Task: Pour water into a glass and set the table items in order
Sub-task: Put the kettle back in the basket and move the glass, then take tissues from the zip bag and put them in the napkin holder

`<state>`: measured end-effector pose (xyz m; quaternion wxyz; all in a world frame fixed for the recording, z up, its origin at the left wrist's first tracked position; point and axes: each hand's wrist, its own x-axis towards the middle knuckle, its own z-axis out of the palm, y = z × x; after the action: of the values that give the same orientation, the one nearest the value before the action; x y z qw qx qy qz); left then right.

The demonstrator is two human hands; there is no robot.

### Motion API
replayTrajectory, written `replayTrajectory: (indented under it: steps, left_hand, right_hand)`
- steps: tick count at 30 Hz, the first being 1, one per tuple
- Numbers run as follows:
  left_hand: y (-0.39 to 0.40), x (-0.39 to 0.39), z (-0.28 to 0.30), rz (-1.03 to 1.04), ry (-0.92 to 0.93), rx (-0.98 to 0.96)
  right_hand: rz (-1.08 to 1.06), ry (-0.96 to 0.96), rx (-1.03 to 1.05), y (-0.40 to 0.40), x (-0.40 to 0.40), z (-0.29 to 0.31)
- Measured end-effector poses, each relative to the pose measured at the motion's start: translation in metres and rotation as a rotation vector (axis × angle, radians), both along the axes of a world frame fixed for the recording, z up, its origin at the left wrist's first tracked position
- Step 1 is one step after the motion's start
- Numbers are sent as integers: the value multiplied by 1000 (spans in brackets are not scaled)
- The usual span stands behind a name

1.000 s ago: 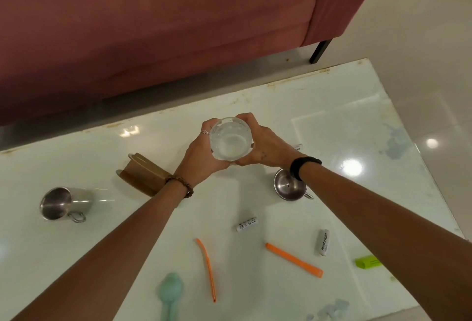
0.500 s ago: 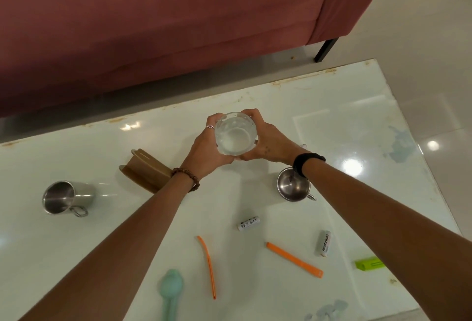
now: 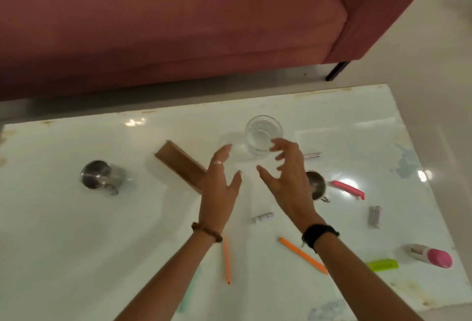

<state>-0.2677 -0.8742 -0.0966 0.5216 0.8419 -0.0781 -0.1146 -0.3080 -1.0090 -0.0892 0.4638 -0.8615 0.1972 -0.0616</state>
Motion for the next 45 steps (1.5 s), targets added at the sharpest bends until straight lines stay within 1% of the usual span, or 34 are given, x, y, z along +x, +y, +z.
replayTrajectory:
  steps: [3, 6, 11, 15, 19, 22, 23, 25, 27, 28, 31, 33, 35, 36, 41, 45]
  left_hand:
    - [52, -25, 21, 102, -43, -20]
    - [123, -47, 35, 211, -85, 57]
    - [266, -78, 48, 392, -150, 278]
    - [401, -93, 56, 469, -301, 534]
    - [521, -92, 64, 471, -392, 799]
    - [591, -78, 69, 394, -420, 974]
    - [615, -72, 69, 356, -414, 1011]
    - [638, -52, 65, 265, -371, 1083]
    - [656, -30, 59, 174, -255, 1145]
    - [662, -19, 55, 145, -226, 1163]
    - [671, 11, 37, 87, -142, 1184]
    - [677, 24, 19, 33, -60, 1201]
    - [679, 32, 2, -4, 22, 1171]
    - [679, 34, -1, 6, 33, 1140]
    - [679, 28, 16, 128, -54, 837]
    - [670, 23, 53, 235, -141, 545]
  right_hand:
    - [95, -4, 64, 49, -17, 19]
    - [246, 28, 94, 118, -24, 34]
    - [548, 109, 79, 251, -24, 35]
    - [733, 120, 89, 371, -11, 34]
    - [923, 101, 28, 479, 12, 35]
    - [1019, 51, -40, 547, 39, 38]
    - [1047, 42, -64, 573, 49, 38]
    - [1064, 26, -114, 600, 66, 37]
    - [1052, 8, -162, 626, 81, 30]
    - [1038, 9, -174, 637, 86, 25]
    - [1000, 56, -219, 656, 97, 7]
    - [996, 89, -303, 662, 101, -7]
    - [1008, 86, -379, 662, 103, -18]
    - [1021, 79, -402, 661, 103, -20]
    - [1120, -23, -494, 649, 96, -21]
    - [992, -305, -561, 635, 93, 5]
